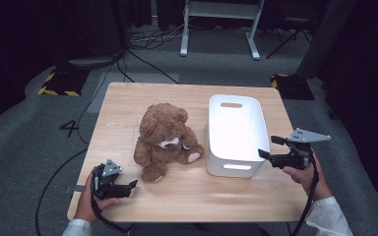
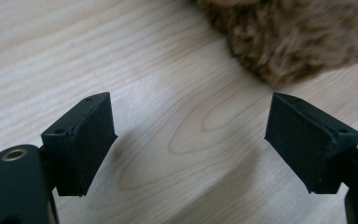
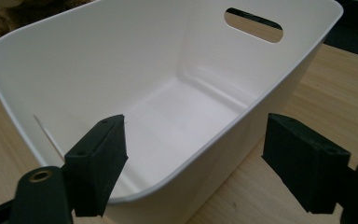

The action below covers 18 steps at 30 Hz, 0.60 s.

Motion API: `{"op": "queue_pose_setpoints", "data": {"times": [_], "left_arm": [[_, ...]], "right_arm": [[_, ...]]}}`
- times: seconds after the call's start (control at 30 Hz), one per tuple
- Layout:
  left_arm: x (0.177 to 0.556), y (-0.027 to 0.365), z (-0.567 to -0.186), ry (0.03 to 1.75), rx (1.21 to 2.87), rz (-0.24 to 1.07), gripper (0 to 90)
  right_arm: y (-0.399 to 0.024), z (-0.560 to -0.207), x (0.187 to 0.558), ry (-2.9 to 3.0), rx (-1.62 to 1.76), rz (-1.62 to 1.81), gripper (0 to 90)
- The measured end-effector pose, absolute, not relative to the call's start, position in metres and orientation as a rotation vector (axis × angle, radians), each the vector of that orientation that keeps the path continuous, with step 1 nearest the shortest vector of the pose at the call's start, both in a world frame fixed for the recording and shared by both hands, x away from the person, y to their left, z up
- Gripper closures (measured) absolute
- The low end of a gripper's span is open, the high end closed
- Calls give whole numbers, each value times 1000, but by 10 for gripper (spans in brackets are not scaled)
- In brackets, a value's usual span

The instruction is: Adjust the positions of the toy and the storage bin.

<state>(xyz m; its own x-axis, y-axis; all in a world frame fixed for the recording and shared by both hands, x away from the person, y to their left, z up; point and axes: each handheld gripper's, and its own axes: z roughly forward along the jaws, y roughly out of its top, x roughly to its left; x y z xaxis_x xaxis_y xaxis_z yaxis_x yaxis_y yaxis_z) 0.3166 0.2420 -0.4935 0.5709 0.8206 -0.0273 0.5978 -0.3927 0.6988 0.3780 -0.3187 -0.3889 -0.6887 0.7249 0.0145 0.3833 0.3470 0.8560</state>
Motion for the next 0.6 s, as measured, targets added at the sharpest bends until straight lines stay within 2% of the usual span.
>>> {"op": "queue_pose_setpoints", "data": {"times": [0.17, 0.23, 0.37, 0.4, 0.6], "left_arm": [[318, 238, -472, 1074, 2072, 454, 159], [321, 235, -471, 1058, 2048, 374, 171], [322, 220, -483, 1013, 2149, 334, 293], [322, 217, -487, 993, 2157, 311, 354], [325, 197, -493, 952, 2161, 212, 421]], "right_arm": [[-343, -385, 366, 2189, 952, 1364, 225], [-352, -385, 363, 2170, 955, 1362, 231], [-367, -392, 357, 2164, 985, 1348, 236], [-372, -399, 355, 2173, 997, 1316, 238], [-381, -423, 356, 2192, 1056, 1255, 245]]}}
